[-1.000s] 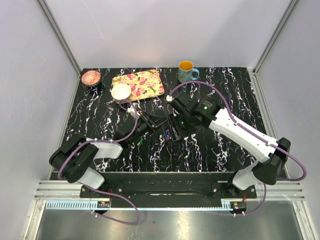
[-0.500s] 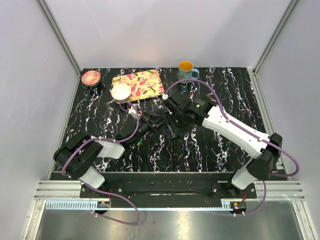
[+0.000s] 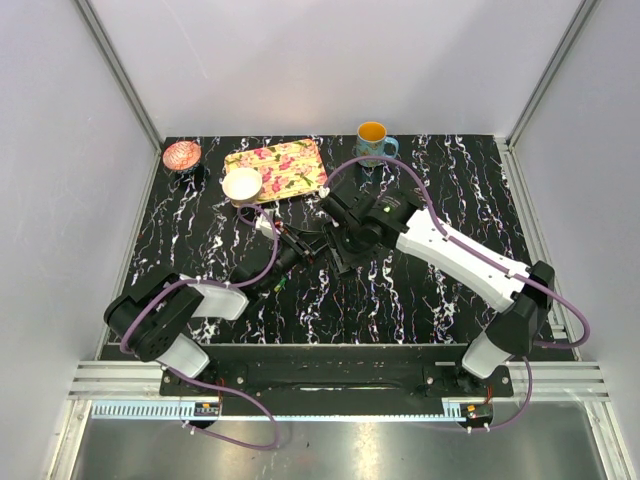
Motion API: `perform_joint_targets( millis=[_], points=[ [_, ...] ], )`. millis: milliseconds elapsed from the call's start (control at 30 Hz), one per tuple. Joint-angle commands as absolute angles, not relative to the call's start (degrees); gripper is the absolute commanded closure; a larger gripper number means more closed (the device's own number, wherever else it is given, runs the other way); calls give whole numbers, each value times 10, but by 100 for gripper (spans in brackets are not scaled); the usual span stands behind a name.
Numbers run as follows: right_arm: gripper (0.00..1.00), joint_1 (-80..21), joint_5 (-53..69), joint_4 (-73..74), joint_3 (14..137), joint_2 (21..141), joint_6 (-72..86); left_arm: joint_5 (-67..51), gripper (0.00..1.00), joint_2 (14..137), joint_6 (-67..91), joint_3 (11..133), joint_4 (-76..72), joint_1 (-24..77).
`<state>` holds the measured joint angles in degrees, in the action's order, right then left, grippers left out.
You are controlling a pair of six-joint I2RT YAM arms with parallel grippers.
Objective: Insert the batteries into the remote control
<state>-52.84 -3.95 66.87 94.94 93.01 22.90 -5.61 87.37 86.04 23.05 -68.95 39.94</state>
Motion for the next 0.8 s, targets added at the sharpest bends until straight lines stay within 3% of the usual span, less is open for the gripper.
perform_joint_targets(
  millis=[0, 767],
  points=[
    [100, -534, -50, 661, 971, 936, 232, -32, 100, 852, 862, 229, -733, 403],
    [100, -541, -71, 652, 980, 930, 235, -18, 100, 846, 853, 236, -686, 410]
  ],
)
